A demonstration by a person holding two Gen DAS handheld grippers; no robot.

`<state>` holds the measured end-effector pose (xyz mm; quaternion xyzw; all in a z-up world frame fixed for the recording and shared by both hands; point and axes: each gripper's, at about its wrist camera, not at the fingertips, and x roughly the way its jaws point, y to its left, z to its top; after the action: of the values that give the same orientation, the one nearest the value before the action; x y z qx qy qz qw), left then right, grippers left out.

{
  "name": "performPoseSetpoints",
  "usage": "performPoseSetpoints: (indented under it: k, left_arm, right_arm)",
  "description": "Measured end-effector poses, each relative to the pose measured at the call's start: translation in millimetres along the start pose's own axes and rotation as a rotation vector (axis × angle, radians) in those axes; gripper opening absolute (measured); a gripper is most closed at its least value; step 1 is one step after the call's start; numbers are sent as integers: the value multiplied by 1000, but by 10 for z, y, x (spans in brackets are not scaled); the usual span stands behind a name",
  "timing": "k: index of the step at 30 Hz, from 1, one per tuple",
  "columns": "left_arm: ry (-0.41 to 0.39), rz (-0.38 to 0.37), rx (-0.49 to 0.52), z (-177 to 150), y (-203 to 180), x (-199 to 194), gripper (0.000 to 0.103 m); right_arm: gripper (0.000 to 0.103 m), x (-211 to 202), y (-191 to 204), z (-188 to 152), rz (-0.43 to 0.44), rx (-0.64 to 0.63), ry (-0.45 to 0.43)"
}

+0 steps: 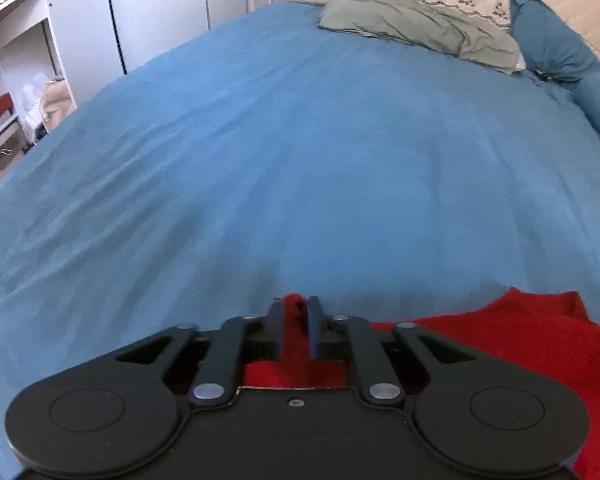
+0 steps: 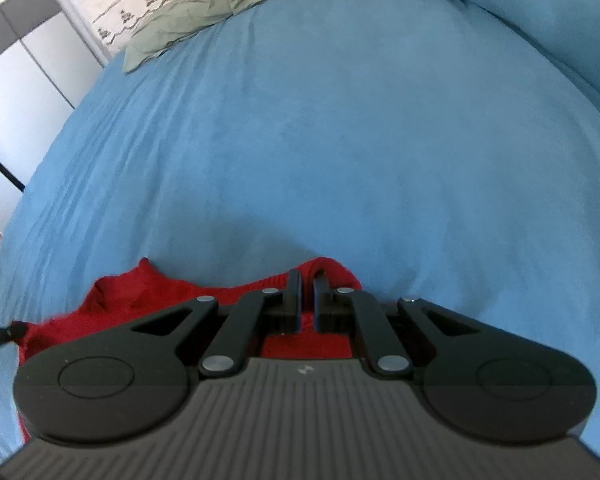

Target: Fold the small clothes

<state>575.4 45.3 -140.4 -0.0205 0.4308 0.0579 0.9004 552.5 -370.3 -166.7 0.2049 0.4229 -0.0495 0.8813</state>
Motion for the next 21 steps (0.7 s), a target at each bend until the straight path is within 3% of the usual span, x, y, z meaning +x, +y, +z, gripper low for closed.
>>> performPoseSetpoints:
  k: [1, 2, 4, 6, 10, 12, 15, 18, 21]
  left_arm:
    - [-12, 4, 3, 6, 9, -55, 64]
    - [-38, 5, 13, 10, 7, -127, 73]
    - [-93, 3, 51, -17, 1, -318, 86]
    - [-112, -15, 94, -63, -39, -519, 93]
    - [-118, -128, 162, -266, -92, -897, 103]
    - [-99, -168, 188, -401, -110, -1024, 103]
    - [-4, -215, 192, -734, -123, -1071, 103]
    - [102, -233, 170, -1095, -163, -960, 103]
    - [136, -184, 231, -1358, -345, -857, 103]
  right_arm:
    - [31, -58, 15, 28, 3, -13, -10]
    - [56, -99, 28, 35, 2, -26, -26]
    - [96, -200, 36, 62, 11, -43, -44]
    - [98, -368, 99, 40, 28, -84, -98]
    - [99, -675, 278, -92, 78, -193, -112]
    - [103, -853, 399, -241, 75, -276, -127]
    - [103, -1049, 547, -565, 56, -390, -142]
    - [103, -1045, 589, -875, 71, -403, -86]
    - [103, -908, 526, -1149, 48, -366, -4]
